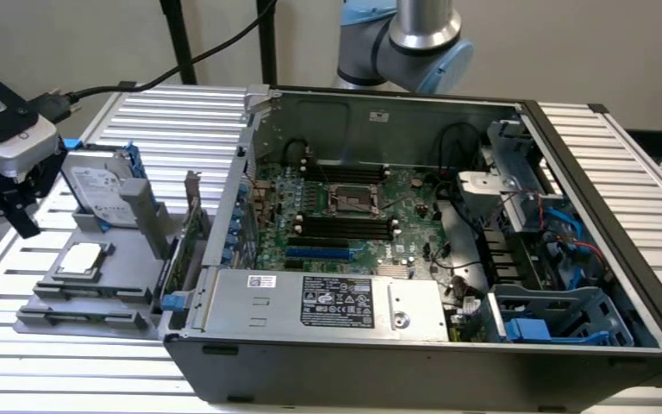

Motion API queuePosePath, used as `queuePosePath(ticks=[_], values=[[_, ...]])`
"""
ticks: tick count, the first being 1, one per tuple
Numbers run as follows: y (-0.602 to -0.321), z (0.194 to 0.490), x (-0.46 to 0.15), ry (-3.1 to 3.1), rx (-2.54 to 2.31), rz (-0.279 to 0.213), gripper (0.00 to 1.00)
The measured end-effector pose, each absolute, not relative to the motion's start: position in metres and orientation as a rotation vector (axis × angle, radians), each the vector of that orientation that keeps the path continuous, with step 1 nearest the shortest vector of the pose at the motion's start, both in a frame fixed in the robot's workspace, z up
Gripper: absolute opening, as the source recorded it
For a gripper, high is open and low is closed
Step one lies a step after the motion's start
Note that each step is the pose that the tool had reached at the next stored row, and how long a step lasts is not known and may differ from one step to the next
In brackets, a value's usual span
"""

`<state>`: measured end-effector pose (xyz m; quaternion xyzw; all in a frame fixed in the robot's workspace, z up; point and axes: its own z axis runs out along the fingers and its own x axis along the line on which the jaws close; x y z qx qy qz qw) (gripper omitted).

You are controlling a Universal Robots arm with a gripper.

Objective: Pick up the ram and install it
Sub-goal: 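Pick up the ram and move it above insertion slot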

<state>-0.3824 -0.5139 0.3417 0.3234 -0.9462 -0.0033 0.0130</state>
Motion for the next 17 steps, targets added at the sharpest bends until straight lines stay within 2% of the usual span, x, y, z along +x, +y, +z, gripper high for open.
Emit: queuePosePath(ticks=[17], values=[[-0.514,0.331,-0.382,-2.757,1.449,-0.004,0.11]])
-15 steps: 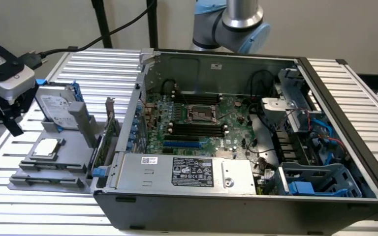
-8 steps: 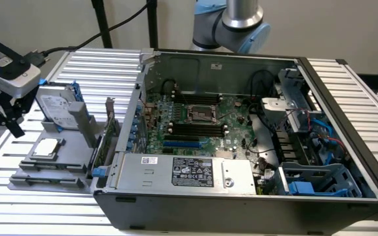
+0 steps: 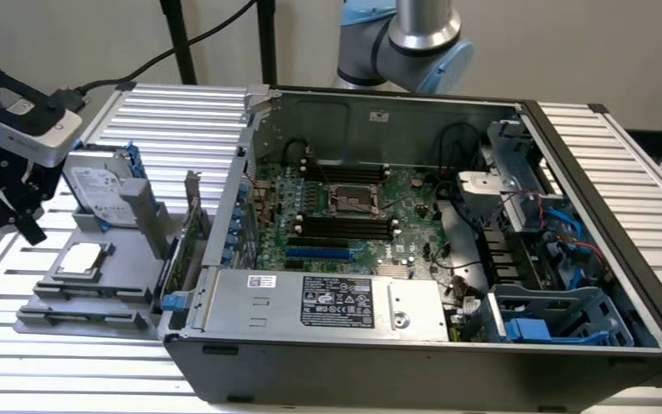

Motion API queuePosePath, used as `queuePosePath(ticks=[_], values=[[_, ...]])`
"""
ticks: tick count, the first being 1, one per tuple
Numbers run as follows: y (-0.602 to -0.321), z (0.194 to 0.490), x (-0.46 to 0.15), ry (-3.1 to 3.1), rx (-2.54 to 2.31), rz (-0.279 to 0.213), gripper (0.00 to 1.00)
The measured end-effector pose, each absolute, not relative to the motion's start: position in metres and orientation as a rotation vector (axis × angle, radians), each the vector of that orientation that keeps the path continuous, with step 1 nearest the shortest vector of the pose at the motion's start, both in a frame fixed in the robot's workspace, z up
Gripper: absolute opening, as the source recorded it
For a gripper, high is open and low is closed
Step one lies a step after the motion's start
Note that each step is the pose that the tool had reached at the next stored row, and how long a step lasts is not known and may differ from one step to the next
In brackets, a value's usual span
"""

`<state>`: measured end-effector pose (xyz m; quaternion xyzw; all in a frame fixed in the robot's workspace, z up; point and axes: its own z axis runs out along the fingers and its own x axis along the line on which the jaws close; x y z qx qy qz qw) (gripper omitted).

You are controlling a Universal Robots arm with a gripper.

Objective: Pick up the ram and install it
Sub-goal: 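Pick up the ram and move it above insertion slot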

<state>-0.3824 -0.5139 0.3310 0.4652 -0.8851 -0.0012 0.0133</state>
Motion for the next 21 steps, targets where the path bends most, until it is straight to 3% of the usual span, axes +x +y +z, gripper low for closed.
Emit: queuePosePath(ticks=[21], values=[[-0.514,0.318,-0.382,-2.432,1.946,0.004,0.11]])
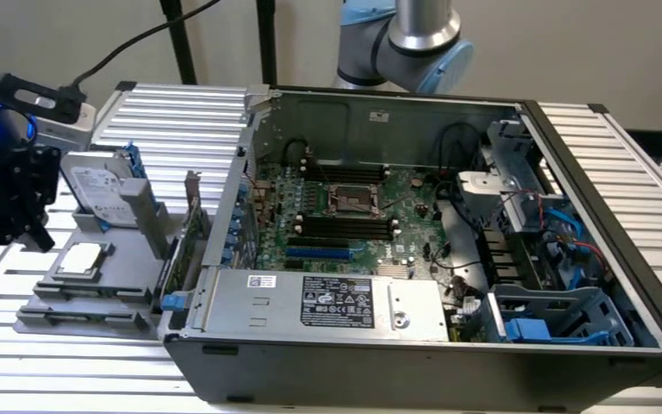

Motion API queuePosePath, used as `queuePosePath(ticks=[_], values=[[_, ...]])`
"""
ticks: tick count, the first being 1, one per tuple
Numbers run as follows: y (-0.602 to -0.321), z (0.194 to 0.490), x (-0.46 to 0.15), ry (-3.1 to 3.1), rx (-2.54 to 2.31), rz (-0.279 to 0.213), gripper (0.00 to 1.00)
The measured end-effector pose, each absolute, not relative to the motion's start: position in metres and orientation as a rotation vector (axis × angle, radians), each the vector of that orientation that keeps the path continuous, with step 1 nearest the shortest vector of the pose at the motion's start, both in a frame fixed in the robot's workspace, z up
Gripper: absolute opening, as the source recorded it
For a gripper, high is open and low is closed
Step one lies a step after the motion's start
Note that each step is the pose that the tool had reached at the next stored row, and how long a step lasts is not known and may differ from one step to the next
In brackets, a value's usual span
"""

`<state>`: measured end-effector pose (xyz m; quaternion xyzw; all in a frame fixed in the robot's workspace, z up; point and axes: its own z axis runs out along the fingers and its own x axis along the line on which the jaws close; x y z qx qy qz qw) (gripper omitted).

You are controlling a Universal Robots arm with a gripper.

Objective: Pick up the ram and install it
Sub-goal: 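Pick up the ram and move it above insertion slot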

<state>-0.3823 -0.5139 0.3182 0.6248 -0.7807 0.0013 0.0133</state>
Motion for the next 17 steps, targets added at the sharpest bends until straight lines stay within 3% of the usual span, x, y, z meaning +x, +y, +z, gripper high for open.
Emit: queuePosePath(ticks=[17], values=[[-0.5229,0.3114,-0.3862,-2.263,2.140,0.009,0.11]])
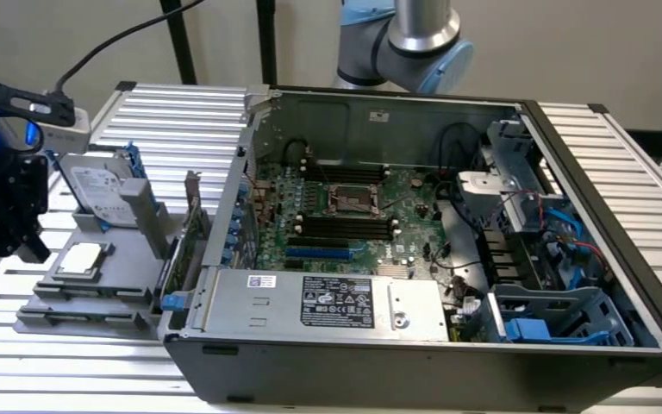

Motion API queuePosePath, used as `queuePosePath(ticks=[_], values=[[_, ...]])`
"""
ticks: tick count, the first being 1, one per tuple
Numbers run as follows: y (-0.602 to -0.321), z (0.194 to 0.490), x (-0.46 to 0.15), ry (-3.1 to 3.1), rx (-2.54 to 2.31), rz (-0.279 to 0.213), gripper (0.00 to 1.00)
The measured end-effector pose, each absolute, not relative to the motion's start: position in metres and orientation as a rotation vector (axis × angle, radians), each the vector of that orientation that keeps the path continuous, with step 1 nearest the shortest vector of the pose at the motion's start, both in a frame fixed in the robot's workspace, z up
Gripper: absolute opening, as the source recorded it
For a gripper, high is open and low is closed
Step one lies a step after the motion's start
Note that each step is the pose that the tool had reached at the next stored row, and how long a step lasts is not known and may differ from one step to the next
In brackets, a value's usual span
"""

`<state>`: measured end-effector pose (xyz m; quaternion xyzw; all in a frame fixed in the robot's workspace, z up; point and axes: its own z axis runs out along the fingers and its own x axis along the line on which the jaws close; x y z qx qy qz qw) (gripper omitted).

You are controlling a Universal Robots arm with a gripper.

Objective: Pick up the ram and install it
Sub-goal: 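Pick up the ram and move it above insertion slot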

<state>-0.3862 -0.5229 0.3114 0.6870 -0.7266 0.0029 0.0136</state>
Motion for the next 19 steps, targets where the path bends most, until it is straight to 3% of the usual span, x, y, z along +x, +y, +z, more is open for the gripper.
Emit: queuePosePath(ticks=[5,6,19], values=[[-0.525,0.311,-0.386,-2.262,2.138,0.012,0.24],[-0.525,0.311,-0.386,-2.261,2.138,0.013,0.31],[-0.525,0.289,-0.386,-2.260,2.137,0.015,0.31]])
